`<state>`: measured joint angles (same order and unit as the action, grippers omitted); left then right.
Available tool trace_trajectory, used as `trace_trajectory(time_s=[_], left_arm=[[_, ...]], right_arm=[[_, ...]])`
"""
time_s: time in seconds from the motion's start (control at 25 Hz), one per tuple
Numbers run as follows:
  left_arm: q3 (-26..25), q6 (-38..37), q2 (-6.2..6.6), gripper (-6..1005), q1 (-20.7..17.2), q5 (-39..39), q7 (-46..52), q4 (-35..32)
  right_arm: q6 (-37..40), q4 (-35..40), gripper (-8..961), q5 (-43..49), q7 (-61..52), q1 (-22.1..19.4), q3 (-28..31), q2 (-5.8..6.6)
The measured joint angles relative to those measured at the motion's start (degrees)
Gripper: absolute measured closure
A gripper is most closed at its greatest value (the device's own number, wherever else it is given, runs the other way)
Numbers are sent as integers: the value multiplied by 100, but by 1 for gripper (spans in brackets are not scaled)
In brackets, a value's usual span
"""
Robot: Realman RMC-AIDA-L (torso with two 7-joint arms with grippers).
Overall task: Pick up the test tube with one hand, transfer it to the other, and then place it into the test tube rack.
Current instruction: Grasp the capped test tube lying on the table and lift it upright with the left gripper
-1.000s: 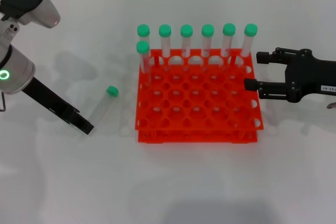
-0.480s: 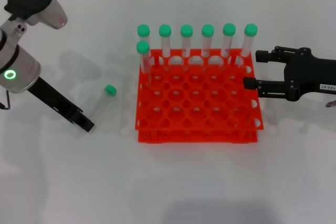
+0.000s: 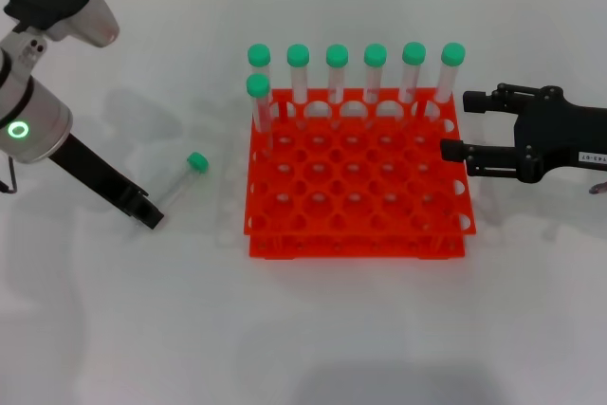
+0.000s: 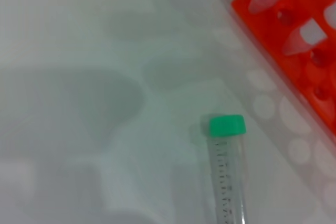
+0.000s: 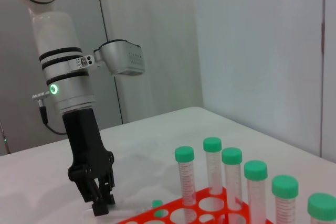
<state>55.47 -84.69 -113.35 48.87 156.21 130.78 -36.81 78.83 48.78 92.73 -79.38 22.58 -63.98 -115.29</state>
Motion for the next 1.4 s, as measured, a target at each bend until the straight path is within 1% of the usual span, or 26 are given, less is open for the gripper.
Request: trace_trajectory(time_s=[0.36, 0.56, 0.84, 0.92, 1.04, 1.08, 1.16, 1.24, 1.4], left_arm=[[4, 99, 3, 755, 3, 40, 103, 50], [-18, 125, -2, 806, 3, 81, 138, 24], [-83, 175, 26, 804, -11, -35, 99, -136], [-179, 177, 31, 803, -41, -77, 54, -291], [-569, 162, 41, 802, -76, -117, -101, -512], [-768, 154, 43, 802, -99, -171, -193, -600], [-1122, 152, 52, 801, -175, -351, -360, -823], [-1355, 170, 80, 801, -329, -791, -545, -1101], [-1433, 241, 170, 799, -634, -1883, -930, -1458]], right_arm=[[0, 0, 194, -17, 10, -8, 0, 7], [2, 2, 195, -70, 27, -24, 0, 9], [4, 9, 195, -75, 30, -27, 73, 16], [6, 9, 195, -76, 30, -26, 91, 16], [5, 9, 195, -78, 30, -26, 105, 16], [7, 9, 195, -79, 29, -26, 125, 16], [18, 9, 195, -80, 29, -26, 190, 16], [37, 9, 195, -80, 29, -26, 236, 15], [37, 8, 195, -87, 29, -26, 245, 15]])
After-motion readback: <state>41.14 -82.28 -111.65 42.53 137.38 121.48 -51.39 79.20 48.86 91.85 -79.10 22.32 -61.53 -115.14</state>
